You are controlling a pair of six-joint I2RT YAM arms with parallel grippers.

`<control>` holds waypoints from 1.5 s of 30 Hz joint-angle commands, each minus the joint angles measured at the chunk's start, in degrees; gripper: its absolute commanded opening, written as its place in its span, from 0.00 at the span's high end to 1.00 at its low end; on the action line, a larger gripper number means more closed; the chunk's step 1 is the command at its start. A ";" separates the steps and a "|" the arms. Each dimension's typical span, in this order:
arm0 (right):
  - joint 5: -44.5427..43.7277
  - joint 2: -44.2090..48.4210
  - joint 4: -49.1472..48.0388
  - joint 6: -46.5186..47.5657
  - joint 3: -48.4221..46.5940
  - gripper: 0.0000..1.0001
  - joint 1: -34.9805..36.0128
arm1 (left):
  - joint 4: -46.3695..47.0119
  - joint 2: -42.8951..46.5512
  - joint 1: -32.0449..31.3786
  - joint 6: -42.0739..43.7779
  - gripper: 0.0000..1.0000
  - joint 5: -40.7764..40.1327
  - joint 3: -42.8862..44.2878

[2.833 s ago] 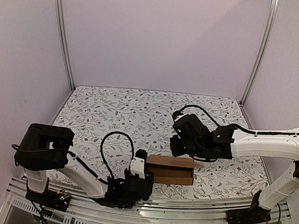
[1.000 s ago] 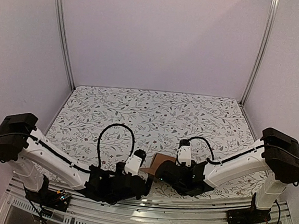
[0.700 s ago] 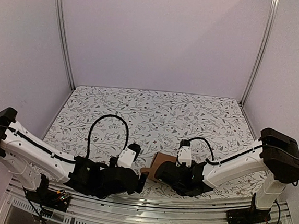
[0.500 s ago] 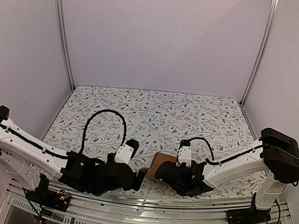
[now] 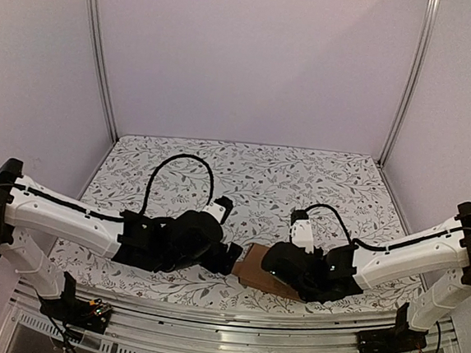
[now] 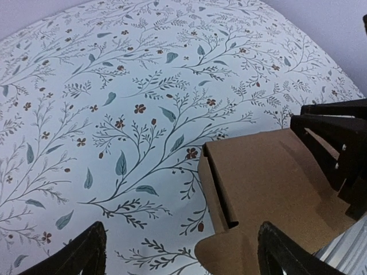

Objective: Fold the paper box

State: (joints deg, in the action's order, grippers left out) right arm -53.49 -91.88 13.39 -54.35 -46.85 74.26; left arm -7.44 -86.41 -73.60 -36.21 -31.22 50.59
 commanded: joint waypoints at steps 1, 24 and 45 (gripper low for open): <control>1.52 6.16 4.86 3.50 -0.45 0.77 -0.02 | 1.58 -4.13 1.89 2.22 0.11 6.52 2.84; 22.88 26.09 19.44 -7.20 10.30 0.35 -3.41 | 4.34 -15.92 5.93 1.11 0.28 21.72 6.58; 37.01 29.54 -2.84 -13.17 24.85 0.33 -11.90 | 8.91 -19.22 6.66 -2.62 0.58 26.42 3.92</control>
State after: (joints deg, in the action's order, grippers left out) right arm -19.31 -61.60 16.58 -65.71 -24.32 63.68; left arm 2.59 -103.96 -68.34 -38.37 -5.69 56.07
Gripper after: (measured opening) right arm 0.695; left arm 0.425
